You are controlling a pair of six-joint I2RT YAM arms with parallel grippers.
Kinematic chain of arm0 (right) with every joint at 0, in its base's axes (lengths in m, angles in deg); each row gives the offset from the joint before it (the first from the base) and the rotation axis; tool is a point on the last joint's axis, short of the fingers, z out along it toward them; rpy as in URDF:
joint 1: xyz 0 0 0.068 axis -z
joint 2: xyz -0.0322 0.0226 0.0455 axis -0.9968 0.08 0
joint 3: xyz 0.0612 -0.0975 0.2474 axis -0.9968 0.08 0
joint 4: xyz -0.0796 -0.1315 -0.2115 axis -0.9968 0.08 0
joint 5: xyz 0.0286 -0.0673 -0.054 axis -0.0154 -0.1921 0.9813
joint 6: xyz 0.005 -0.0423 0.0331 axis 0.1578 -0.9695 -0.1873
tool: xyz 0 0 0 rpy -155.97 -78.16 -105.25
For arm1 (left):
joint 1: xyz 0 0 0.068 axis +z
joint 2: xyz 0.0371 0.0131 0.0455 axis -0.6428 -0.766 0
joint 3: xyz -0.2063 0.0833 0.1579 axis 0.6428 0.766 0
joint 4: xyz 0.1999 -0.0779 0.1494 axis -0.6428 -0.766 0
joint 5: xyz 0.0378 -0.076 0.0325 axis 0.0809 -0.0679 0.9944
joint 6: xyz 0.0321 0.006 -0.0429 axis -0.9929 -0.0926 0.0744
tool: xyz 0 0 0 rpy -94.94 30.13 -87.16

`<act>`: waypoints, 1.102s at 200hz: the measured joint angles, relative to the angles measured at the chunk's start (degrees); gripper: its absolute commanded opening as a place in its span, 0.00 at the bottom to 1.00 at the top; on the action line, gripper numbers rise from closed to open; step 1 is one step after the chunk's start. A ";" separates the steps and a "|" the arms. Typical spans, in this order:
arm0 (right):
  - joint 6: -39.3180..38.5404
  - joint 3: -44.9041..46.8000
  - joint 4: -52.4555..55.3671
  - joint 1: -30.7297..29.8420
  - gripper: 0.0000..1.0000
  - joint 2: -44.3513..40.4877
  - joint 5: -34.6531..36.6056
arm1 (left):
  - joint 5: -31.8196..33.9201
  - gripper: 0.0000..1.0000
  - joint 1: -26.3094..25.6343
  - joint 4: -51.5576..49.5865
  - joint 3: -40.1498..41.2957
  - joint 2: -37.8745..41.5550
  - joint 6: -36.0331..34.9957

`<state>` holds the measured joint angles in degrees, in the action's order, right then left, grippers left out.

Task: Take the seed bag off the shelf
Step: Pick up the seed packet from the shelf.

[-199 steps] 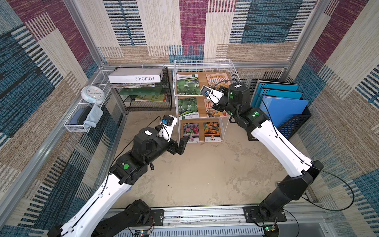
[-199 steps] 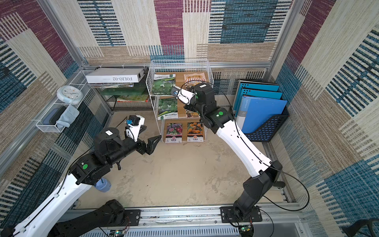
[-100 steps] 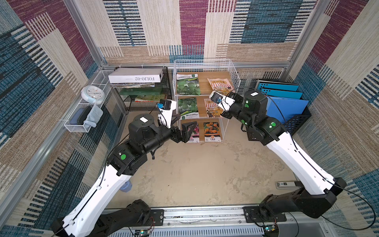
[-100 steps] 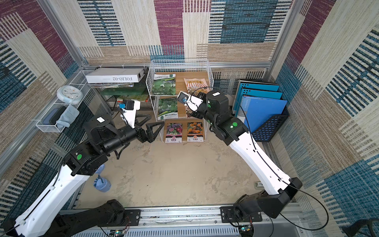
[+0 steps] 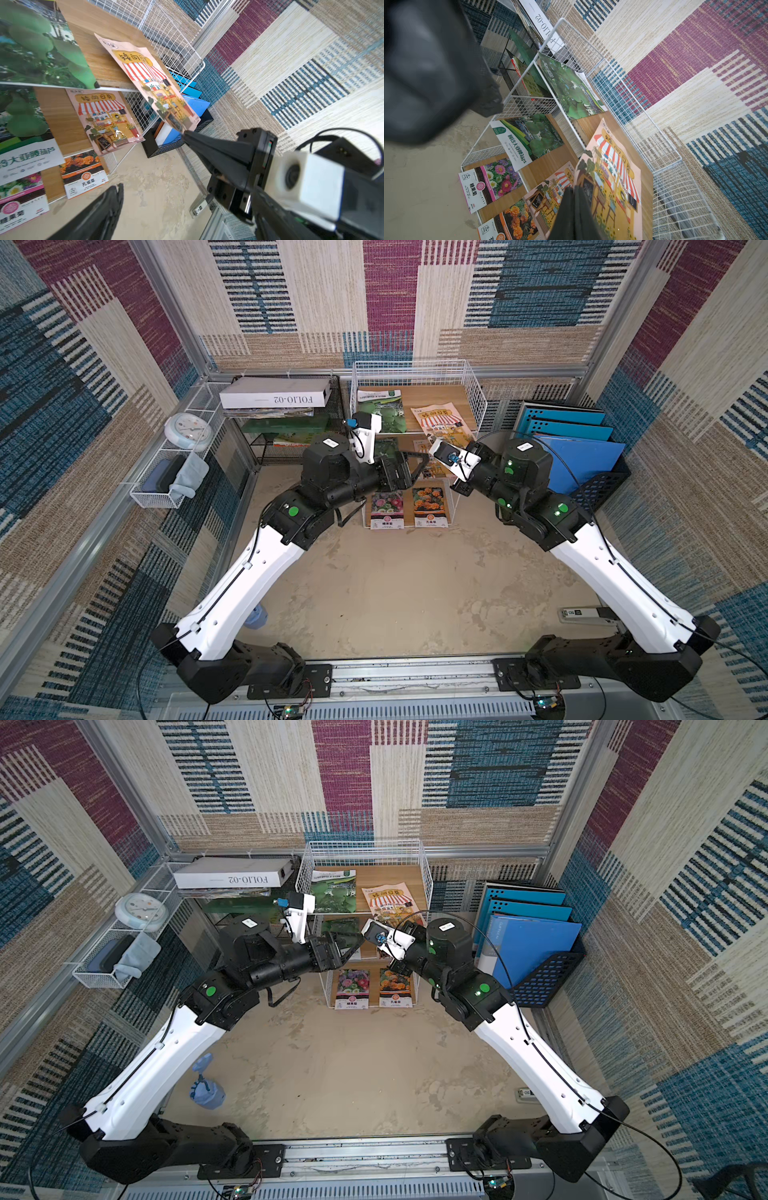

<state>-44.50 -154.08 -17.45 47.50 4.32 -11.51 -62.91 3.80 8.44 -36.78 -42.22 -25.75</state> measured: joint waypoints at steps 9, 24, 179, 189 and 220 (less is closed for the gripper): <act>0.26 0.90 -0.24 -0.07 0.00 -0.74 -0.24 | 0.00 0.99 0.00 0.61 -0.79 -1.05 1.62; 0.70 2.25 -0.83 -0.22 0.00 -1.92 -0.87 | -0.04 0.99 0.00 2.14 -1.86 -2.86 4.44; 2.36 5.40 -3.45 -0.28 0.00 -4.83 -3.82 | 1.99 0.52 0.02 8.22 -8.72 -14.78 15.89; 2.36 5.40 -3.50 -0.26 0.00 -4.79 -3.82 | 1.44 0.52 0.02 8.28 -9.53 -15.74 16.81; 2.36 5.40 -3.80 -0.28 0.00 -4.63 -4.07 | 1.22 0.52 0.02 8.55 -11.15 -17.51 17.20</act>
<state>-42.14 -148.68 -21.26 47.22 -0.32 -15.58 -61.68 3.82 16.99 -47.93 -59.72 -8.55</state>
